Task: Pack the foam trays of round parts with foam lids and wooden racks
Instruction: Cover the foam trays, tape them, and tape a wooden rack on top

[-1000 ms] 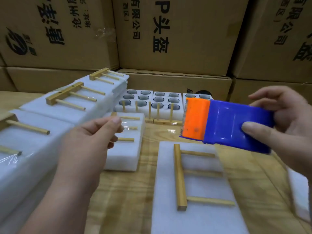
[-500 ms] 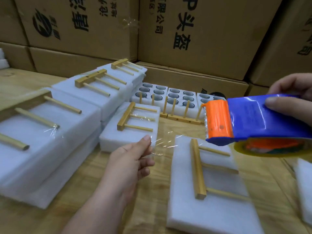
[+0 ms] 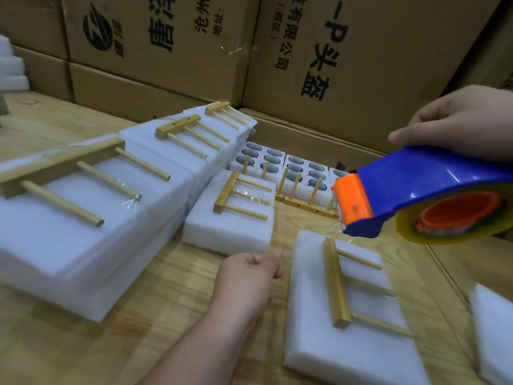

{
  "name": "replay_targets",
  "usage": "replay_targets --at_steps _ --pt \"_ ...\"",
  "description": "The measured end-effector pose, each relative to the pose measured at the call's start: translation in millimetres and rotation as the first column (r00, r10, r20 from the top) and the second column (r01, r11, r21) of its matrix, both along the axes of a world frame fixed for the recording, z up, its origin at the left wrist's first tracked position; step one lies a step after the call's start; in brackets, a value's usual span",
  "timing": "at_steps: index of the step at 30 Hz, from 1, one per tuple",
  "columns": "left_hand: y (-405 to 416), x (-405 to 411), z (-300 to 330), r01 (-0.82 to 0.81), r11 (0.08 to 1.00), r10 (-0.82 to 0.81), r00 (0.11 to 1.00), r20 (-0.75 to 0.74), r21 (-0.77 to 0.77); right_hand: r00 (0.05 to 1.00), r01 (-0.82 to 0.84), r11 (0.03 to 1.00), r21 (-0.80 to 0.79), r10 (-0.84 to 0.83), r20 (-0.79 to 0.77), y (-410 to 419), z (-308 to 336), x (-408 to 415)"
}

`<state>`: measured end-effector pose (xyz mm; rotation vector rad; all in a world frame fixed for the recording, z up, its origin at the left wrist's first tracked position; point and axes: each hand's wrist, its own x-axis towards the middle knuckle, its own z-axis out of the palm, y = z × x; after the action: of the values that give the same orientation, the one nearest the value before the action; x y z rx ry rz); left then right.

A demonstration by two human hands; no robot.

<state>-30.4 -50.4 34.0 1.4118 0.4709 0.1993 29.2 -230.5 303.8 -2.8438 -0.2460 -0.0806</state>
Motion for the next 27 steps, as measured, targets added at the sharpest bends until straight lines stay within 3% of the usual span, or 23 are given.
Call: replay_targets --at_steps 14,27 --pt "-4 3 -8 0.144 0.923 -0.111 0.987 -0.112 0.357 0.994 -0.106 0.961 -0.255 0.112 0.008 53 2 8" --pt "-13 8 -15 0.159 0.809 -0.093 0.985 -0.145 0.566 0.989 -0.149 0.95 -0.276 0.139 -0.057 50 -8 20"
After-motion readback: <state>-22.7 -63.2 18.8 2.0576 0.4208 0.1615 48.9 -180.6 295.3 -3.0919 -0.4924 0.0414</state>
